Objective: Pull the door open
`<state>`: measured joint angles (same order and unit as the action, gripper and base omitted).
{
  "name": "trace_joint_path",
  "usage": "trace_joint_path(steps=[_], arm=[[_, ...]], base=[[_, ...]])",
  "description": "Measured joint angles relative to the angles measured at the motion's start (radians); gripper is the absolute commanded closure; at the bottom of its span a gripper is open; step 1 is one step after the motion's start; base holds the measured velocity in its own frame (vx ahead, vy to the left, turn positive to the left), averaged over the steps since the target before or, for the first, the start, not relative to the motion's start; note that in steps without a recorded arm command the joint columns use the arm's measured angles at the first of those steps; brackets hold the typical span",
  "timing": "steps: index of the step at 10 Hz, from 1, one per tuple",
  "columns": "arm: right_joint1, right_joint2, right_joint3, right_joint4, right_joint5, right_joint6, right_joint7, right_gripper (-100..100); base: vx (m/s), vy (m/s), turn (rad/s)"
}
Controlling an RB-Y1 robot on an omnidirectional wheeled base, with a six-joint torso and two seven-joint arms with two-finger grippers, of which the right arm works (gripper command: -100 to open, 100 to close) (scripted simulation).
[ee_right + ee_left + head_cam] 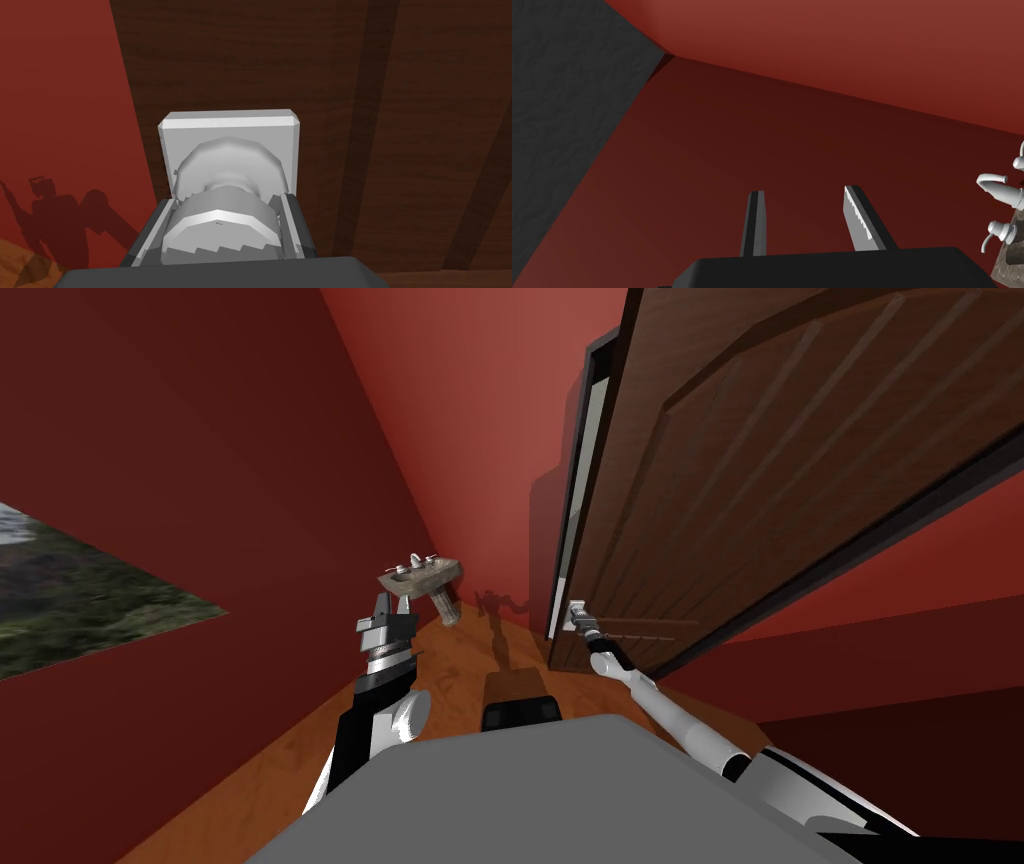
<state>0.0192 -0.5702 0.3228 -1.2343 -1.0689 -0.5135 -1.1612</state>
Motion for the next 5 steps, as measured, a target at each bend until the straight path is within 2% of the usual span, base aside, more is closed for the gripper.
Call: trace_joint_path(steps=[1,2,3,5], arm=[[0.004,-0.011,0.01,-0.007,0.003,-0.002,-0.01,100],[0.008,-0.019,0.02,-0.012,0.006,-0.007,-0.02,100],[0.011,-0.018,0.025,-0.011,0.006,-0.005,-0.022,100],[0.024,-0.041,0.042,-0.027,0.008,-0.017,-0.039,100]], base=[[-0.238,-0.06,0.09],[-0.106,-0.03,0.032],[-0.133,-0.063,0.132],[-0.22,-0.078,0.137]])
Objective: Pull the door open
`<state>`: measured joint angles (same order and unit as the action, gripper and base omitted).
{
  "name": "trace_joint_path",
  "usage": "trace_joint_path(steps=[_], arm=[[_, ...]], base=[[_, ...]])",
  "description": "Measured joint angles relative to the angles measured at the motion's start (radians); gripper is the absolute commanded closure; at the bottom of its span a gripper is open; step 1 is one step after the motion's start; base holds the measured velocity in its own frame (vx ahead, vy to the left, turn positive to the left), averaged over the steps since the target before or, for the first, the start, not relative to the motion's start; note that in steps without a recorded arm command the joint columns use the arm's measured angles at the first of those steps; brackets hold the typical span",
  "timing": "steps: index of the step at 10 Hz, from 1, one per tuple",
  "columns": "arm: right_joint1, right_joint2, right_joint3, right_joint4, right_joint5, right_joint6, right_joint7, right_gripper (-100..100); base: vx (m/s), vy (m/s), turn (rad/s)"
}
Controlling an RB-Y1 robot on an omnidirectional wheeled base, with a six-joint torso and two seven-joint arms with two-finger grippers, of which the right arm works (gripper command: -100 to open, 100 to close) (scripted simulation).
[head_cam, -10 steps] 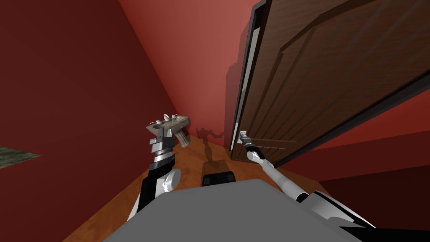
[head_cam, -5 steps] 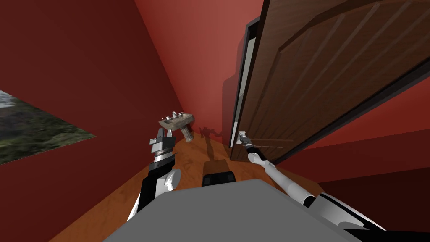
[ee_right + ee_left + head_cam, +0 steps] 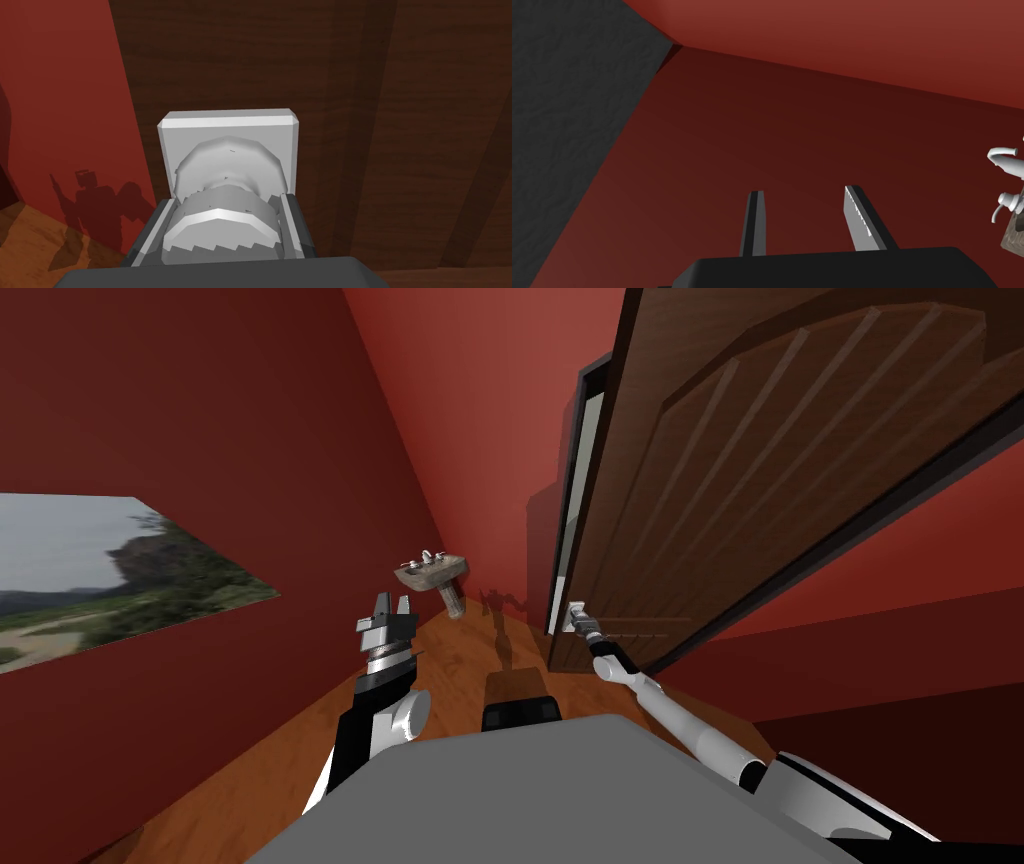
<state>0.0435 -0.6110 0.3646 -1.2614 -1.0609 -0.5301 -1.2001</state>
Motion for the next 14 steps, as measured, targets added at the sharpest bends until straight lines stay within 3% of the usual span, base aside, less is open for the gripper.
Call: trace_joint_path(steps=[7,8,14], arm=[[0.04,-0.084,0.079,-0.052,0.012,-0.048,-0.072,100],[0.042,-0.083,0.083,-0.052,0.013,-0.048,-0.074,100],[0.061,-0.147,0.142,-0.075,0.027,-0.093,-0.13,100]], base=[[-0.199,-0.069,0.112],[-0.138,-0.037,0.115],[-0.198,-0.081,0.124]])
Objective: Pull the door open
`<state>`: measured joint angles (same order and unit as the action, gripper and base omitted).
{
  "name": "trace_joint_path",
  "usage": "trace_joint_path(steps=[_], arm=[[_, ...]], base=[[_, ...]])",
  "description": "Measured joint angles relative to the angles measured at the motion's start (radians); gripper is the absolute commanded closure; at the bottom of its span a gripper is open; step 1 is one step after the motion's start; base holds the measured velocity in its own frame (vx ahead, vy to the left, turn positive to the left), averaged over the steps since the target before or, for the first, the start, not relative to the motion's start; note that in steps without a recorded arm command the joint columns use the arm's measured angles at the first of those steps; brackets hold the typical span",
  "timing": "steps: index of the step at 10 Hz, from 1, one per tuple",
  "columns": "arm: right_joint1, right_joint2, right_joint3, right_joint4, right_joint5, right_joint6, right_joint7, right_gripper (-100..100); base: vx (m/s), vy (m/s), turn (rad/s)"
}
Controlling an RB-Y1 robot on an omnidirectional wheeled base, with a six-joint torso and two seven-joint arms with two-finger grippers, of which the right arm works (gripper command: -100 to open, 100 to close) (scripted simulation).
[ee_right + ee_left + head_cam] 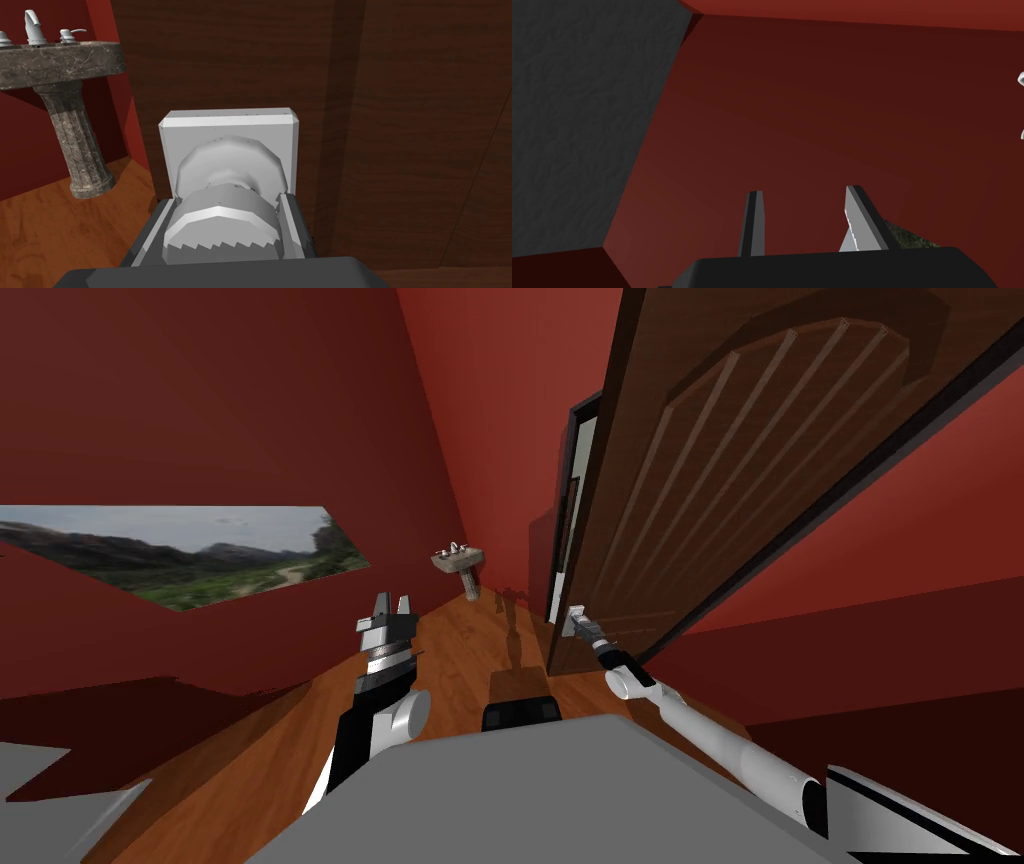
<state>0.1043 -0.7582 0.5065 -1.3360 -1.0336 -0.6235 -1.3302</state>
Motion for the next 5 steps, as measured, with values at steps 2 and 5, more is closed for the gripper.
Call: trace_joint_path(steps=[2,5], arm=[[0.01,-0.025,0.021,-0.011,0.006,-0.019,-0.021,100],[0.017,-0.044,0.044,-0.018,0.012,-0.034,-0.041,100]], base=[[-0.197,-0.083,0.111],[-0.132,-0.047,0.069]])
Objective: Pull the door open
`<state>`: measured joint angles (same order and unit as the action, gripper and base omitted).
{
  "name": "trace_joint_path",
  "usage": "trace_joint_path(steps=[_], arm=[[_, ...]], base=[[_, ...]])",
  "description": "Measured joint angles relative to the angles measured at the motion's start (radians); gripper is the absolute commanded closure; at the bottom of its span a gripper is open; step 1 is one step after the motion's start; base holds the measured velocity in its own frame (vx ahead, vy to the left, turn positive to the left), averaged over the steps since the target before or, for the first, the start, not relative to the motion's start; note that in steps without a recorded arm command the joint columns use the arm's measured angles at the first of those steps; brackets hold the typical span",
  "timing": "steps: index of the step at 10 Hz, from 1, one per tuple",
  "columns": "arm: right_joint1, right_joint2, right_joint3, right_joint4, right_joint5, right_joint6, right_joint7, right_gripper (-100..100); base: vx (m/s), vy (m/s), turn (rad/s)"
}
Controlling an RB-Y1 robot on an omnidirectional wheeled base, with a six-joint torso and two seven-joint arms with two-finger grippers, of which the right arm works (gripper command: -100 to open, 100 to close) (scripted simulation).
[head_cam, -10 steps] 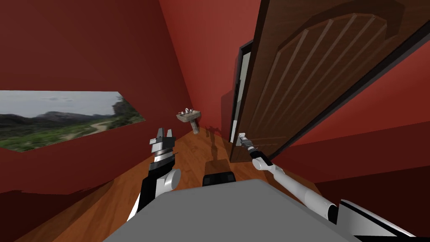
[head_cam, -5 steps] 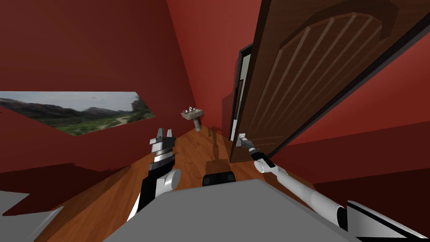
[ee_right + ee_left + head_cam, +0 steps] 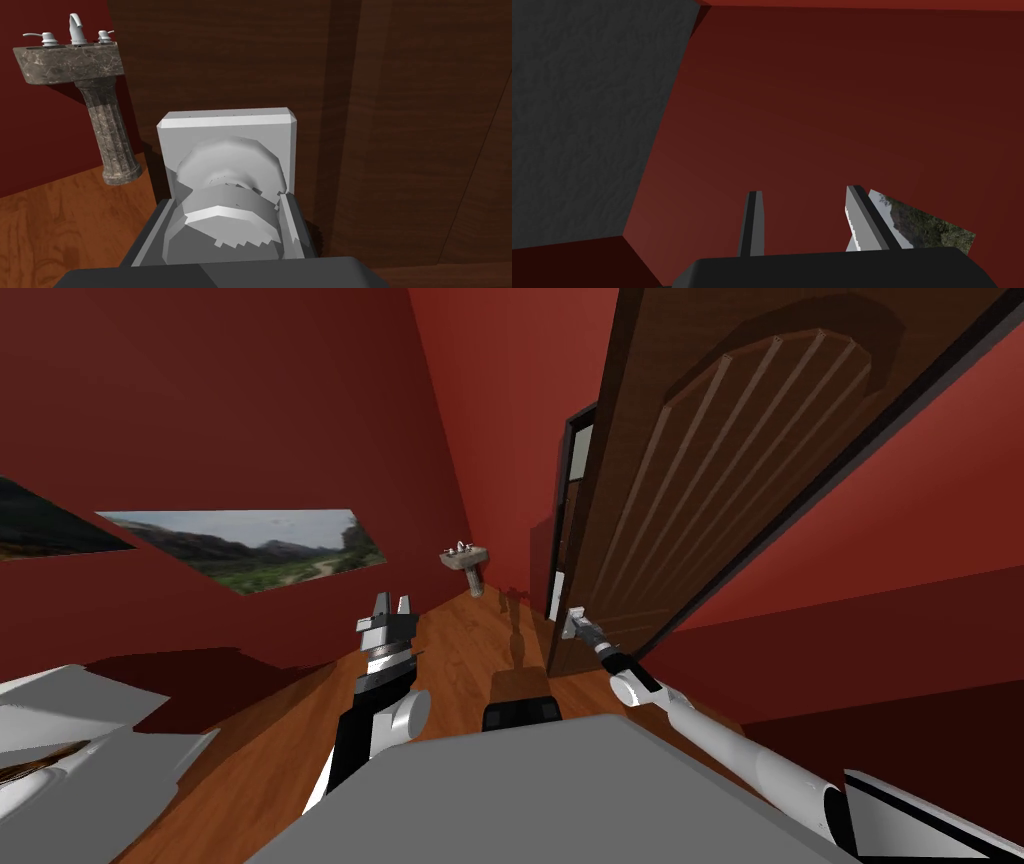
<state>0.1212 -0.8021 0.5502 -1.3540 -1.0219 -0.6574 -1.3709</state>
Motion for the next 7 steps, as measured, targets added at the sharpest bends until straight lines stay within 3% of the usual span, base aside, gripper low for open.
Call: trace_joint_path(steps=[7], arm=[[0.011,-0.055,0.052,-0.007,0.025,-0.051,-0.058,100]], base=[[-0.178,-0.084,0.12]])
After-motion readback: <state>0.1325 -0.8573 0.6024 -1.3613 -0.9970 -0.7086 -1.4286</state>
